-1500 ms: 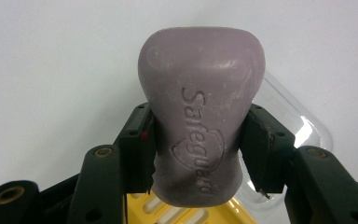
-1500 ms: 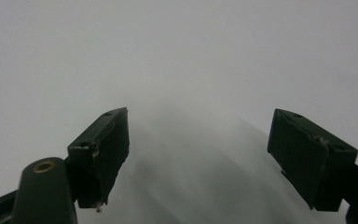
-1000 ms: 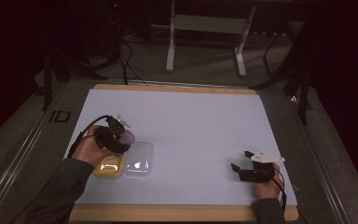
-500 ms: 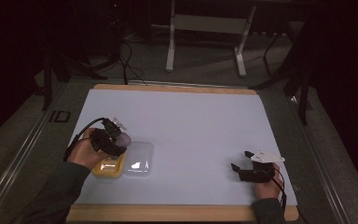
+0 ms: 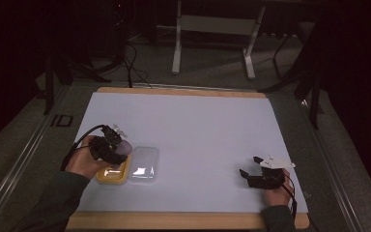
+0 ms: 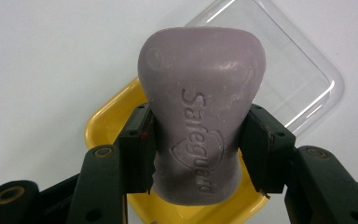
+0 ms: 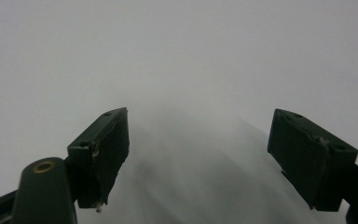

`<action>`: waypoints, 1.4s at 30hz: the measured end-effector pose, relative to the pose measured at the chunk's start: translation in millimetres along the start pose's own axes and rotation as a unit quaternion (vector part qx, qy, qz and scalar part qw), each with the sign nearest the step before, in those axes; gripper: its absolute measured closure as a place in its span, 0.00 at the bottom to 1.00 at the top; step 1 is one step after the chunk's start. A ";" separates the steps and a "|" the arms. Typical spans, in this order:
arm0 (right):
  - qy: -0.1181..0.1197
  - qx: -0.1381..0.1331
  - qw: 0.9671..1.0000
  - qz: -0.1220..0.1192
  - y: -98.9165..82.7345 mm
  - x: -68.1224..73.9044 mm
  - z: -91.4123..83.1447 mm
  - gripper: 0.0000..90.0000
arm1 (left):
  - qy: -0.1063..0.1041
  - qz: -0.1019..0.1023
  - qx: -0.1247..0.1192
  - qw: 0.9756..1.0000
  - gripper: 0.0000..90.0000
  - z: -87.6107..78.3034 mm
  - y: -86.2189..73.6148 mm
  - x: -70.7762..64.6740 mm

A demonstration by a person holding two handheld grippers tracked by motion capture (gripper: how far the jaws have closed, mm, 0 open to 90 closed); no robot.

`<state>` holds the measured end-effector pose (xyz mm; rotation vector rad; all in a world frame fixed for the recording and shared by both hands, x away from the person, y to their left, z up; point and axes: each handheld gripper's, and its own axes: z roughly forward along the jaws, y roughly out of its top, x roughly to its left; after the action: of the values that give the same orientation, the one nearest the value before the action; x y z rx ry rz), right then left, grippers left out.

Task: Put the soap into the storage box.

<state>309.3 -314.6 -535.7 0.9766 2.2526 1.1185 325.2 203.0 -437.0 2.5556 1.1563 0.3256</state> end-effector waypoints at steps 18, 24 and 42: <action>0.000 0.000 1.000 0.000 0.0 0.0 0.0 0.22 | -0.002 -0.016 0.008 1.000 0.55 4.8 -12.0 2.5; -0.001 0.000 1.000 0.000 0.0 0.1 0.0 0.22 | -0.001 -0.025 0.010 1.000 0.55 5.5 -16.5 3.9; -0.002 0.000 1.000 0.000 0.0 0.4 -0.2 0.22 | -0.010 -0.047 0.021 0.999 0.55 15.4 -28.3 5.6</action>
<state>308.9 -314.4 -535.6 0.9794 2.2488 1.1152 314.5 222.0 -461.5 2.5245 1.2826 0.2545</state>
